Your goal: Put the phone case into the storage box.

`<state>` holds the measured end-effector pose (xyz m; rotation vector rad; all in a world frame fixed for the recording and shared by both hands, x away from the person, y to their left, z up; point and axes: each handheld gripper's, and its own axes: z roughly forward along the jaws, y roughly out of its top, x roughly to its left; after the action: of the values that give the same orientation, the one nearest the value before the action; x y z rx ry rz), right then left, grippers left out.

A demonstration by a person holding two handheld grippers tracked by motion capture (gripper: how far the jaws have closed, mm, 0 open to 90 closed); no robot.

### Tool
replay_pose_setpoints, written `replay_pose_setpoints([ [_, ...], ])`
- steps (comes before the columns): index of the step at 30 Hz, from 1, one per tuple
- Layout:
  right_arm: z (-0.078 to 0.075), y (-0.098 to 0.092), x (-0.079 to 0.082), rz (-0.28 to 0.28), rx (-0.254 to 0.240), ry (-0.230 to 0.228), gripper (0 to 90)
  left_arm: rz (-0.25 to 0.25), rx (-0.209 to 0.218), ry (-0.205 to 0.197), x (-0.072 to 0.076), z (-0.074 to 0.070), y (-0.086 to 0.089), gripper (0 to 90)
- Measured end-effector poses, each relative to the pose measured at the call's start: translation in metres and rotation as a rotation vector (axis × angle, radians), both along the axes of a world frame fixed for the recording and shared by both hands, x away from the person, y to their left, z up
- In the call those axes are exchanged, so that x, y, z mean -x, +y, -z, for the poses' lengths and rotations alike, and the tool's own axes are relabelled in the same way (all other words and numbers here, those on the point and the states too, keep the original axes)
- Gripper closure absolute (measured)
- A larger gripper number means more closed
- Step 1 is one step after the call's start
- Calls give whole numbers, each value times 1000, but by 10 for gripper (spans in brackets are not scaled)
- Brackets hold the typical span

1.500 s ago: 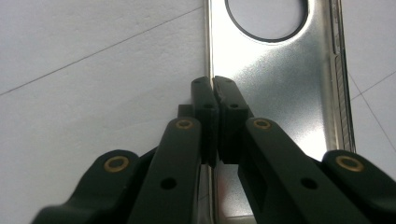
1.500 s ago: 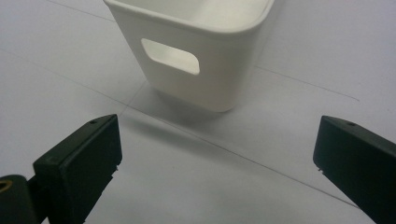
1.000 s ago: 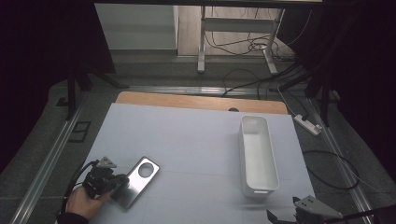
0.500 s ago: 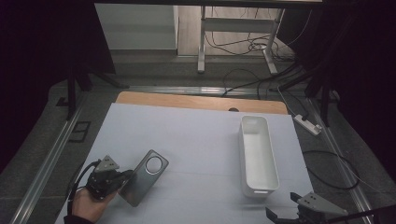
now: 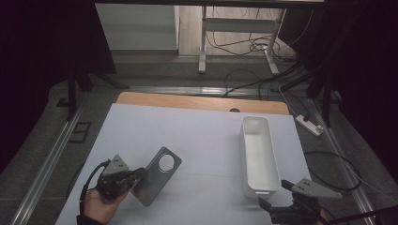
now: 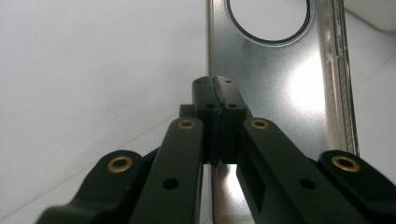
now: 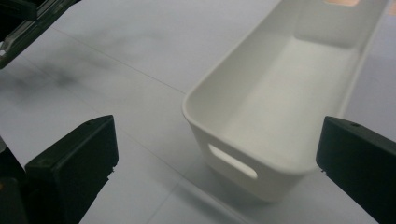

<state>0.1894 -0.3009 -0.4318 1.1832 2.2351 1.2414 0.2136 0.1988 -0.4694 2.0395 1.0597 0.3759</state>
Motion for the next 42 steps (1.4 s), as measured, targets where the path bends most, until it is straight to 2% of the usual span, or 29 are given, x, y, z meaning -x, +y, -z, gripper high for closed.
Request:
replay_pose_setpoints([
  [10, -8, 23, -23, -63, -13, 16, 0, 31, 35, -34, -3, -11, -12, 890],
  [16, -16, 49, -35, -122, -43, 26, 0, 60, 57, -45, -5, -18, -21, 890],
  [19, -17, 61, -39, -144, -39, 33, 0, 74, 63, -49, -6, -20, -26, 890],
  [30, -10, 98, -49, -209, -60, 78, 0, 95, 83, -65, -8, -24, -39, 890],
  [31, -8, 107, -51, -219, -61, 87, 0, 100, 85, -68, -7, -24, -41, 890],
  [40, 1, 132, -56, -238, -67, 101, 0, 110, 91, -76, -7, -22, -50, 890],
  [42, 6, 139, -59, -242, -83, 130, 0, 113, 96, -76, -7, -22, -54, 890],
])
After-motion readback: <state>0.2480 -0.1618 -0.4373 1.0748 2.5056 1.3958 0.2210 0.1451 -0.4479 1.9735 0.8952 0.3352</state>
